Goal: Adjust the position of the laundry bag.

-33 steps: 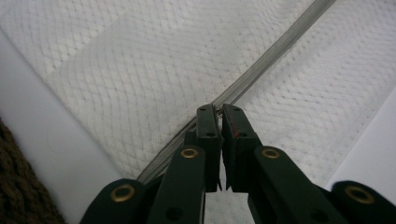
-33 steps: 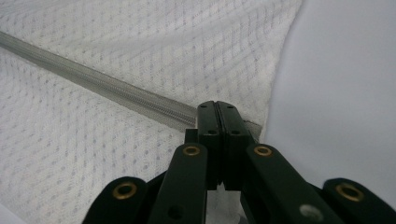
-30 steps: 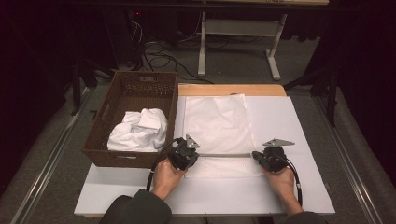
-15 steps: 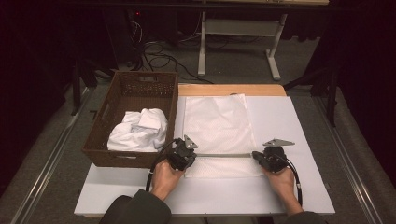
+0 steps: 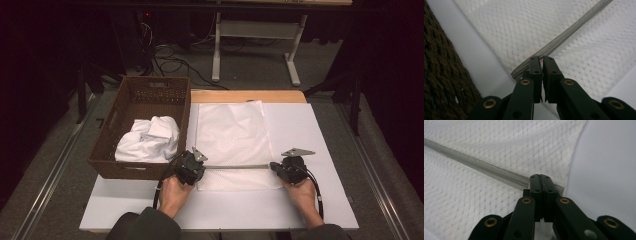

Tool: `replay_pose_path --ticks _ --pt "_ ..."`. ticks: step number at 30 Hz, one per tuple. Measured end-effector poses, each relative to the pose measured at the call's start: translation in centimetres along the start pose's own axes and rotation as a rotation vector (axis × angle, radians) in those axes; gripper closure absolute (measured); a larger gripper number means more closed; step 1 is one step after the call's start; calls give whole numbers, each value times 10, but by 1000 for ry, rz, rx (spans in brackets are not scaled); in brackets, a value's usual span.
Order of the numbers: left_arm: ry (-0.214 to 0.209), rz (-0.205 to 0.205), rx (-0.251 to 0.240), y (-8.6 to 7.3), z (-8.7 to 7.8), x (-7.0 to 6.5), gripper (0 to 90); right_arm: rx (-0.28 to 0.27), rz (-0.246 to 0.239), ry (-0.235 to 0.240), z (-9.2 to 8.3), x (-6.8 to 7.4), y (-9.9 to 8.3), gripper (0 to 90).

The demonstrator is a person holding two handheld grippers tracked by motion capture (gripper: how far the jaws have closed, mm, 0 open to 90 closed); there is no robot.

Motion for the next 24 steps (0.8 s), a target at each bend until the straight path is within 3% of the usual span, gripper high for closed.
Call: replay_pose_path --ticks 5,13,18,24 --pt "31 1 4 -4 -4 3 859 5 -2 4 0 0 1 900" --pt "48 6 18 -8 -5 3 857 13 -12 4 0 0 2 900" --pt "35 14 16 -8 -5 3 852 12 -21 -3 0 1 2 900" --pt "15 10 13 -7 -5 2 788 5 8 27 -1 -1 1 872"
Point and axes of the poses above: each handheld gripper's, and its own axes: z roughly forward along the jaws, y roughly out of its top, x roughly to its left, the point moved 4 cm from there along z, roughly forward along the jaws, and after that the axes turned 1 degree about x, right-handed, at the moved point
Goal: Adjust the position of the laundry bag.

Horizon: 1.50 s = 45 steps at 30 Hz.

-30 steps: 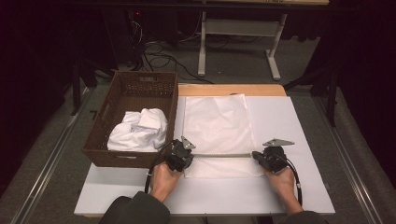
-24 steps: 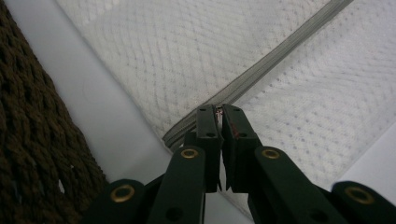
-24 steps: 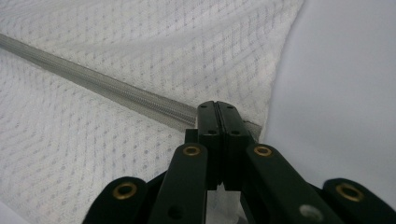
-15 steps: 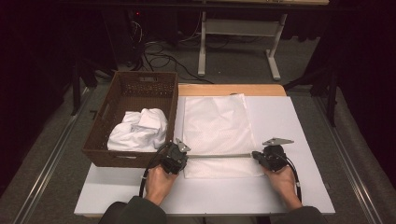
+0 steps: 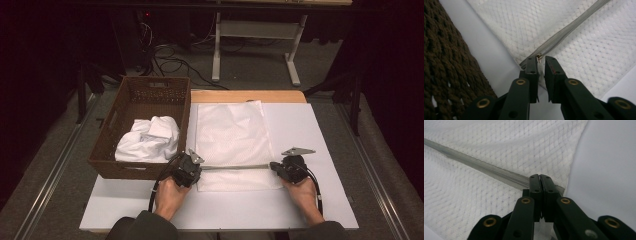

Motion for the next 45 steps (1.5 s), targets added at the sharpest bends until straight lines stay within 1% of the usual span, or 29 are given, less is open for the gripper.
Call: replay_pose_path --ticks 3,4,5,8,11,13,14,16,20,23,25,27,30,32,34,35,39,40,45 --pt "2 5 5 0 1 -1 758 -2 11 19 -1 0 0 836" --pt "1 6 6 0 1 -2 744 -1 5 24 -1 0 0 809" --pt "-1 6 5 0 0 -2 735 -1 4 38 -1 1 0 769" --pt "-16 2 2 1 -1 -2 712 -3 -1 44 -2 3 0 741" --pt "-31 1 -6 2 -2 -4 668 1 1 54 -3 4 1 717" --pt "-40 13 -18 3 -2 -5 616 -1 10 65 -4 4 1 703" --pt "-39 13 -25 3 -2 -5 603 -3 24 71 -5 4 1 697" --pt "-45 7 -39 4 -3 -5 576 -13 32 73 -6 3 2 688" --pt "-56 -1 -63 6 -4 -6 521 -30 29 77 -9 3 2 661" --pt "-60 -2 -81 7 -6 -6 502 -56 28 76 -13 5 3 658" --pt "-73 -8 -100 8 -8 -6 491 -68 27 73 -14 5 4 659" --pt "-102 -19 -125 9 -10 -8 487 -69 27 76 -14 7 4 659" --pt "-141 -21 -146 11 -10 -12 480 -70 19 78 -15 9 3 658" --pt "-162 -12 -147 13 -8 -15 475 -81 15 84 -15 11 4 659" --pt "-166 6 -138 13 -6 -19 470 -87 7 92 -16 12 4 658" --pt "-169 12 -137 14 -6 -21 469 -88 11 97 -16 13 4 659" --pt "-188 35 -138 16 -3 -28 465 -90 5 98 -15 17 4 658" --pt "-194 38 -135 17 -2 -29 464 -97 -1 99 -15 18 4 656" --pt "-225 60 -124 22 7 -39 455 -99 -16 99 -17 22 2 650"
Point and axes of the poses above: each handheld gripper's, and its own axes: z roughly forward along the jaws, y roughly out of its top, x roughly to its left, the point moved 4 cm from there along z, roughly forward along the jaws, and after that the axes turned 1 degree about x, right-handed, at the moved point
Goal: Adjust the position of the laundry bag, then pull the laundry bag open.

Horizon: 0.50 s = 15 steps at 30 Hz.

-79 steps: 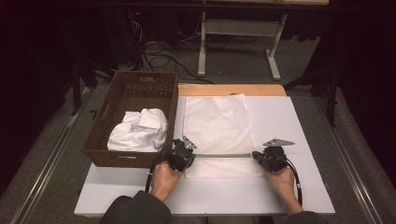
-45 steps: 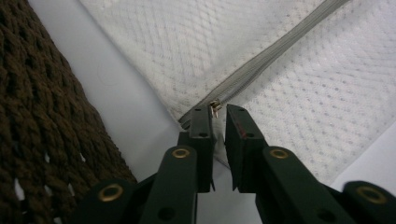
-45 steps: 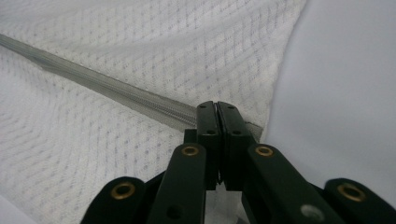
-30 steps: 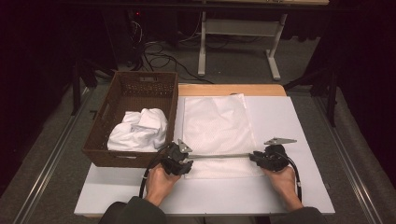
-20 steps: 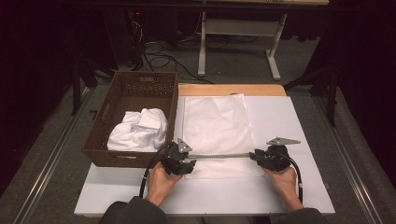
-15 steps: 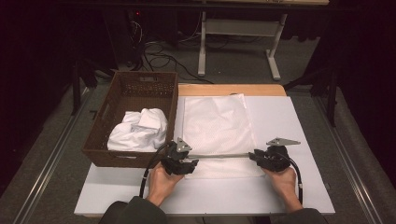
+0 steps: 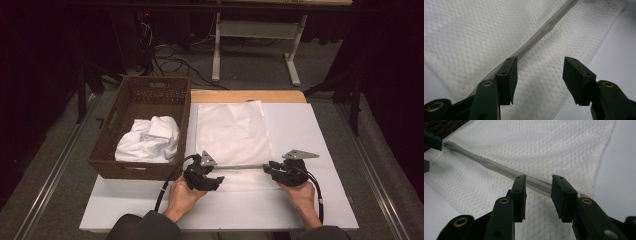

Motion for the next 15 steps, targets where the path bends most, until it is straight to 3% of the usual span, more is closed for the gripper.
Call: replay_pose_path --ticks 4,8,9,15 --pt "-27 21 18 0 10 -7 440 -5 -10 12 0 5 -1 649" --pt "-8 67 71 -4 18 -15 427 -3 -47 21 3 11 0 646" --pt "-4 73 81 -5 19 -16 426 -1 -36 28 4 12 0 644" --pt "-6 71 95 -9 22 -17 414 5 -37 39 5 15 2 619"
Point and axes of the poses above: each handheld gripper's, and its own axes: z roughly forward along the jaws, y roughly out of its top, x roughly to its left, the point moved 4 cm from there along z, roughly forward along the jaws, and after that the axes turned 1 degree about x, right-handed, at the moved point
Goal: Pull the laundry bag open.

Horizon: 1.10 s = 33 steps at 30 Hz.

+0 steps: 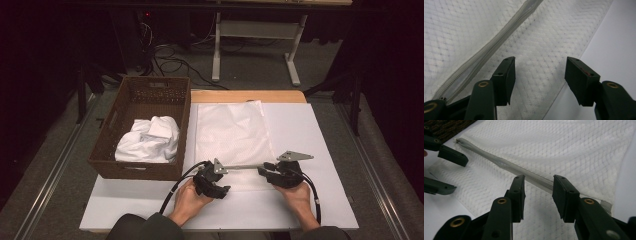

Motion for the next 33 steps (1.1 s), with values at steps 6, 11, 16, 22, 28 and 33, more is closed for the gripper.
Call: replay_pose_path --ticks 6,11,16,22,28,33 --pt "12 4 -1 0 1 -2 410 5 -2 8 -2 7 2 586" --pt "23 11 -3 0 2 -3 407 25 -27 -11 4 12 4 557" --pt "24 16 -10 0 3 -3 400 57 -66 -26 17 19 11 535" --pt "20 21 -16 -2 3 -4 380 63 -128 -48 31 29 26 511" --pt "21 19 -26 -3 2 -5 373 109 -129 -39 49 29 28 519" --pt "21 20 -25 -4 2 -6 368 140 -130 -45 60 26 29 515"
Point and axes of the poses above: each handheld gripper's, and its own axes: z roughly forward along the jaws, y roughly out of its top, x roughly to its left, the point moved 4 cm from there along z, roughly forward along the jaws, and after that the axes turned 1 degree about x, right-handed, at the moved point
